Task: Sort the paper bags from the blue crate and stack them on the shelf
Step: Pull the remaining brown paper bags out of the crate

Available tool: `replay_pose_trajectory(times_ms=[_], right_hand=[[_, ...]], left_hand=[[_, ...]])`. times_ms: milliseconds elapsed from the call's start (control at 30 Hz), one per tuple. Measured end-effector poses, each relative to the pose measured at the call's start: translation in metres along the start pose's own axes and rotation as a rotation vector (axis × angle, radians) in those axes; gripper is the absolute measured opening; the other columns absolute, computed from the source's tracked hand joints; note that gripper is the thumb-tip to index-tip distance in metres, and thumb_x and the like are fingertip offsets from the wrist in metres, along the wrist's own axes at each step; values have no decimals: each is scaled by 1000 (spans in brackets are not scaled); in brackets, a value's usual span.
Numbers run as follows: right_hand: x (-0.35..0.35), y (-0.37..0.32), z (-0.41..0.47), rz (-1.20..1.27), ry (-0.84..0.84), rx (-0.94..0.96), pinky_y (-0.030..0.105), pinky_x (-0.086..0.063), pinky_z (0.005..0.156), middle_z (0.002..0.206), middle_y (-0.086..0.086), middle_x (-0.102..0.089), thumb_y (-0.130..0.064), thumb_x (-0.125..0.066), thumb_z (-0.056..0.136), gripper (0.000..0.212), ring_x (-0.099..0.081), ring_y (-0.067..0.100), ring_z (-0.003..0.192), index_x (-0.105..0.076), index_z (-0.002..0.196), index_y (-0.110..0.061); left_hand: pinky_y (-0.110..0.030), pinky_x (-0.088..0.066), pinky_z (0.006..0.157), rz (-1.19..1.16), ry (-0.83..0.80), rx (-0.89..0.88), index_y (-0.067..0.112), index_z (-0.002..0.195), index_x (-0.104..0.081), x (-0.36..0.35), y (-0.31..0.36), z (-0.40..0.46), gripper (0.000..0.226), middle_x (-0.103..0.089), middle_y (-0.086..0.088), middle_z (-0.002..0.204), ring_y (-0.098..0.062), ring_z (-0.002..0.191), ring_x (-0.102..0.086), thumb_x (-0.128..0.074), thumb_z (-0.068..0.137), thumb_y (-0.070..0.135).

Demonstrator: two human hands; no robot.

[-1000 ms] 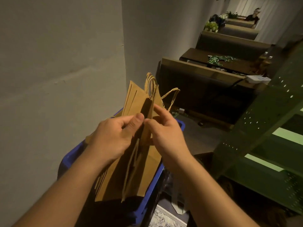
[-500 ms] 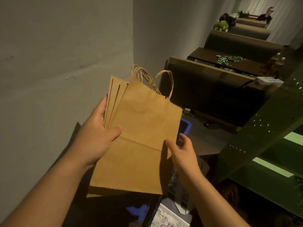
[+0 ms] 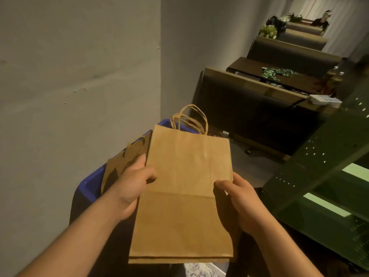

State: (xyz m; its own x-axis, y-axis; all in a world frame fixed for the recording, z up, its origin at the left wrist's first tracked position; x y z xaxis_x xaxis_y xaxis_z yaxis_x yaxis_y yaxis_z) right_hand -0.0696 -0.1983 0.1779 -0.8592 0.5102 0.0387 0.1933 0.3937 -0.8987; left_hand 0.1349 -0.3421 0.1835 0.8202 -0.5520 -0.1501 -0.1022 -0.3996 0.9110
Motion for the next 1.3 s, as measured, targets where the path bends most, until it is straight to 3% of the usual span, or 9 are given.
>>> replay_pose_trajectory(times_ms=[100, 233, 400, 533, 700, 833, 1000, 1167, 1300], right_hand=[[8, 6, -5, 49, 51, -56, 32, -50, 61, 91, 8, -72, -26, -64, 97, 25, -67, 23, 78, -64, 120, -18], [11, 23, -10, 106, 60, -139, 30, -53, 61, 112, 10, -68, -40, -73, 88, 56, -68, 28, 93, -52, 137, -24], [25, 31, -17, 107, 182, -137, 25, -45, 50, 68, 2, -70, -26, -75, 88, 34, -63, 16, 59, -66, 114, -7], [42, 38, -16, 73, 255, -119, 33, -39, 60, 60, 3, -63, -27, -74, 88, 33, -55, 23, 64, -67, 107, 0], [58, 55, -21, 123, 324, -194, 30, -32, 53, 47, 2, -51, -24, -76, 85, 33, -46, 19, 45, -66, 95, 5], [66, 64, -22, 192, 388, -187, 33, -32, 57, 53, 5, -51, -22, -77, 82, 27, -46, 23, 54, -56, 79, -4], [65, 63, -24, 220, 426, -163, 34, -33, 60, 69, 11, -57, -17, -72, 90, 16, -49, 24, 63, -62, 94, -4], [67, 67, -25, 265, 450, -161, 33, -35, 59, 70, 11, -63, -17, -73, 88, 24, -54, 24, 62, -66, 103, 0], [66, 69, -26, 282, 456, -168, 31, -34, 55, 54, 1, -62, -19, -74, 88, 25, -53, 19, 54, -64, 102, 0]], left_hand=[[-51, -58, 97, 83, 4, 37, 38, 156, -34, -9, -16, 2, 74, -69, 6, 129, -20, 114, -70, -72, 93, 34], [-53, -53, 103, 132, 23, 18, 42, 150, -39, -16, -31, 8, 72, -65, 11, 136, -18, 125, -64, -77, 89, 37], [-56, -42, 115, 194, -40, 19, 48, 156, -27, -21, -44, 18, 97, -45, 13, 157, -19, 143, -47, -79, 76, 64], [-52, -36, 119, 135, 8, 116, 35, 155, -38, -17, -53, 30, 72, -53, 7, 150, -18, 136, -48, -57, 93, 66], [-38, -62, 87, 304, 187, 163, 26, 124, -63, 23, -65, 51, 22, -70, 1, 114, -23, 101, -71, -58, 103, 31], [-26, -46, 50, 683, 316, 184, 35, 113, -58, 58, -66, 64, 12, -69, -1, 102, -15, 68, -60, -56, 103, 28], [-32, -62, 79, 509, 260, 550, 6, 123, -60, 58, -100, 80, 33, -66, -14, 111, -24, 98, -70, -61, 101, 31], [-30, -57, 80, 540, 166, 666, 15, 143, -40, 42, -132, 90, 60, -62, -17, 123, -27, 110, -65, -61, 97, 46], [-46, -47, 106, 203, 189, 717, 4, 123, -51, 27, -125, 85, 45, -59, -24, 109, -36, 112, -58, -61, 99, 40]])
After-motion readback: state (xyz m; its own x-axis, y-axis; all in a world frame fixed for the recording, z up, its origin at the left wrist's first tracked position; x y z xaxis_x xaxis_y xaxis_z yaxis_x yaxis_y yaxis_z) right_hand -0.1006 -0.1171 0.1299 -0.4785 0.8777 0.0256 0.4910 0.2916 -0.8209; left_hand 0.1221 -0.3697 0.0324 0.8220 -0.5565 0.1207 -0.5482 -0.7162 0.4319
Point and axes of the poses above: each hand's wrist, its own z-axis towards the middle knuckle, its own x-axis out of the back of the hand, y = z × x, the point moved 6 cm from there along z, towards the middle knuckle
